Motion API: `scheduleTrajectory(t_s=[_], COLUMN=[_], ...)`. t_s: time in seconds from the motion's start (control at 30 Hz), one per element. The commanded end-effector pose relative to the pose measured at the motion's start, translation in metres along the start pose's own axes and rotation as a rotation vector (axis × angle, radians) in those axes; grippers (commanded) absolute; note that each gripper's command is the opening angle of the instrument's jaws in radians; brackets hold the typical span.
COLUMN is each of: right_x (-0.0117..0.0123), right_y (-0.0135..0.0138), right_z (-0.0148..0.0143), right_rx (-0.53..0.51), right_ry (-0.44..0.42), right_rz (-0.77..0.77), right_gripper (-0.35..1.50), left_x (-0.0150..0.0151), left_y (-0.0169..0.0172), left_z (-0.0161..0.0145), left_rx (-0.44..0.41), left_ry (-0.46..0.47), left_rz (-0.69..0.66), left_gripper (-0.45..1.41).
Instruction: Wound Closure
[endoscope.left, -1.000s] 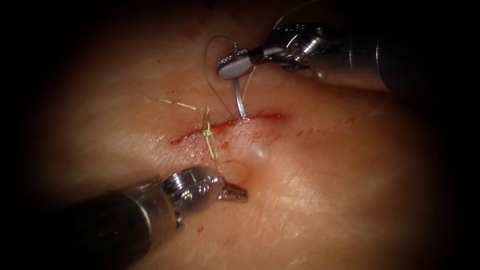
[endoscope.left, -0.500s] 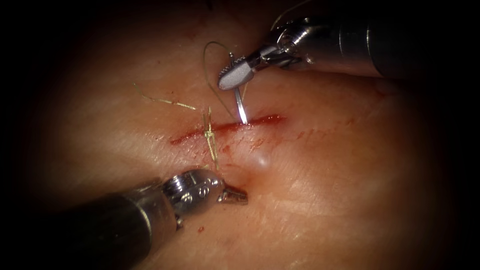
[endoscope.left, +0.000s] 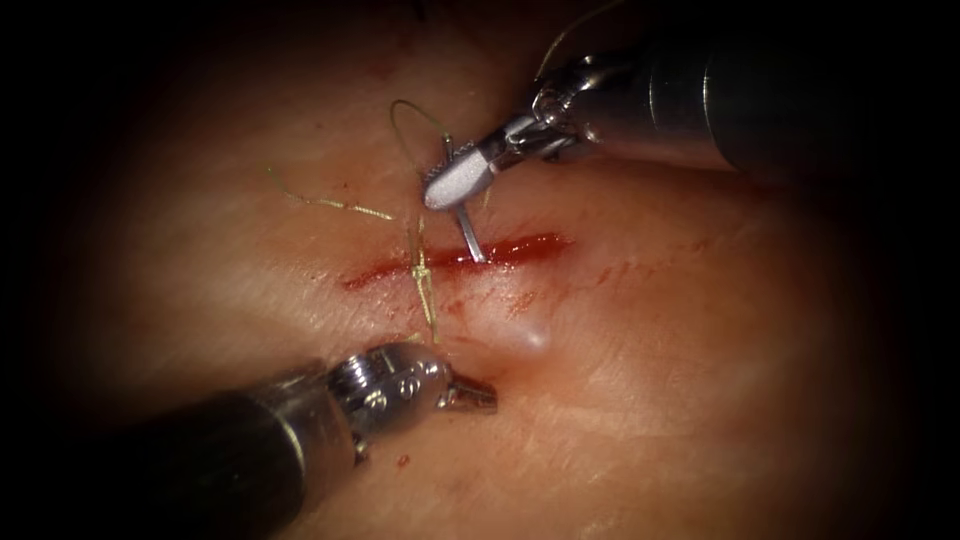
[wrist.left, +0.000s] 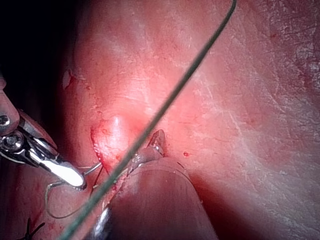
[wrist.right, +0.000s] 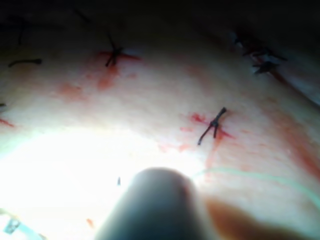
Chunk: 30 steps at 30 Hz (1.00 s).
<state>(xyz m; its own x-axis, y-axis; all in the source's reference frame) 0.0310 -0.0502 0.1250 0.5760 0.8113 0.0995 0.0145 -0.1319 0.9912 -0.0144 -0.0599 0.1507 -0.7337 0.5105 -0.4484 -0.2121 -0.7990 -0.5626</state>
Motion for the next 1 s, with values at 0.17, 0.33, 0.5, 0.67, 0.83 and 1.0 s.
scheduleTrajectory(t_s=[0.17,0.33,0.5,0.67,0.83,1.0], right_x=[0.0005,0.0005,0.0001,0.0002,-0.0003,-0.0019], right_y=[0.0007,0.0008,0.0006,0.0005,0.0005,0.0003], right_z=[-0.0001,-0.0003,0.0002,0.0001,-0.0004,-0.0028], right_rx=[0.019,0.02,0.017,-0.034,-0.131,-0.206], right_ry=[0.025,0.026,0.021,0.126,0.1,0.163], right_rz=[0.083,0.159,0.226,0.019,-0.385,-0.458], right_gripper=[-0.35,-0.35,-0.35,0.61,1.17,1.25], left_x=[0.0,0.0,0.0,0.0,0.0006,0.002], left_y=[-0.0004,-0.0003,-0.0003,-0.0003,-0.0002,0.0003], left_z=[0.0007,0.0007,0.0007,0.0007,0.0005,0.0], left_rx=[0.0,0.0,0.0,0.0,-0.002,0.018], left_ry=[0.001,0.001,0.001,0.001,0.001,0.009], left_rz=[0.001,0.001,0.001,0.0,-0.009,0.071], left_gripper=[-0.08,-0.08,-0.1,-0.1,-0.06,0.04])
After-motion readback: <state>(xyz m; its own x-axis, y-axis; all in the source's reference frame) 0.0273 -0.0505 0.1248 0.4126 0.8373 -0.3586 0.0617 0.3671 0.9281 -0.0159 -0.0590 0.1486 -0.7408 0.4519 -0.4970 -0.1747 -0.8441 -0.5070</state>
